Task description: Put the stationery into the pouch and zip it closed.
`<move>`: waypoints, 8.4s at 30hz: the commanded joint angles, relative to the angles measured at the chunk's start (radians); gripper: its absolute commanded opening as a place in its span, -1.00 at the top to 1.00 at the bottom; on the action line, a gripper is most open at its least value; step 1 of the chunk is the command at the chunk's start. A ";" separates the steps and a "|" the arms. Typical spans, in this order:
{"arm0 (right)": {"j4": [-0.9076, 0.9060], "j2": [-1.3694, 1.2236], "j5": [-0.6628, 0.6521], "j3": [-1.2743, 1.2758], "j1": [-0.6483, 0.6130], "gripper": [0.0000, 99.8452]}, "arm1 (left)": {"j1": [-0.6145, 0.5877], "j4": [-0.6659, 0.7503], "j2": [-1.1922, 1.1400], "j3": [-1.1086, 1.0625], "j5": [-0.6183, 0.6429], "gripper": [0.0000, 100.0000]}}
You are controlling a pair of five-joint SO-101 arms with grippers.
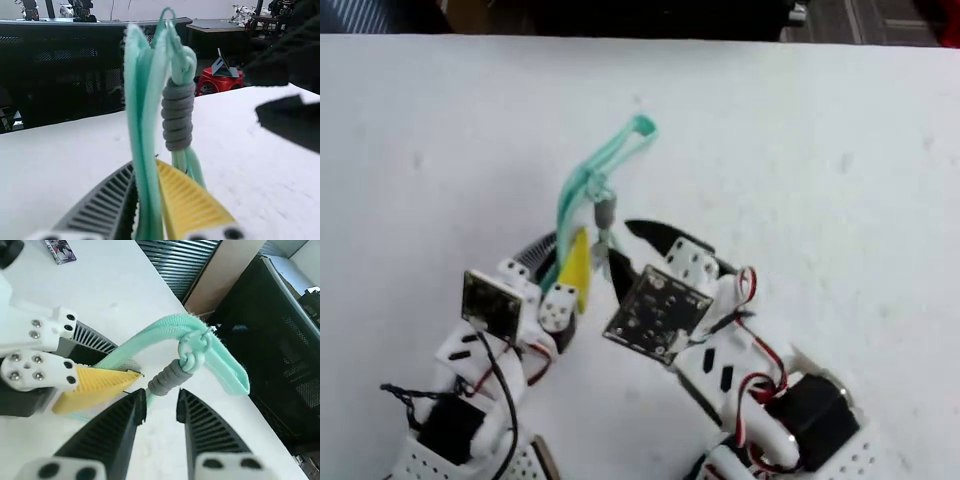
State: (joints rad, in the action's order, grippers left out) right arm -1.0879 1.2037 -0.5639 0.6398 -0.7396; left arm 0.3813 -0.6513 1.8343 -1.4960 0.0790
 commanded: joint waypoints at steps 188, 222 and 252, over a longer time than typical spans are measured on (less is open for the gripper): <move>0.045 -0.403 -0.064 -0.288 0.137 0.97 | 0.096 -0.494 -0.005 0.433 -0.180 0.60; 0.257 -0.401 0.006 -0.293 0.174 0.97 | 0.266 -0.568 -0.005 0.496 -0.261 0.96; 0.357 -0.911 -0.052 -0.493 0.493 0.97 | 0.174 -0.512 -0.005 0.385 -0.261 0.96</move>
State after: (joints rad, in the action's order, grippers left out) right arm -0.7626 0.3767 -0.6068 0.2179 -0.3452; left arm 0.5501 -1.1239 1.8328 -1.1078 -0.1757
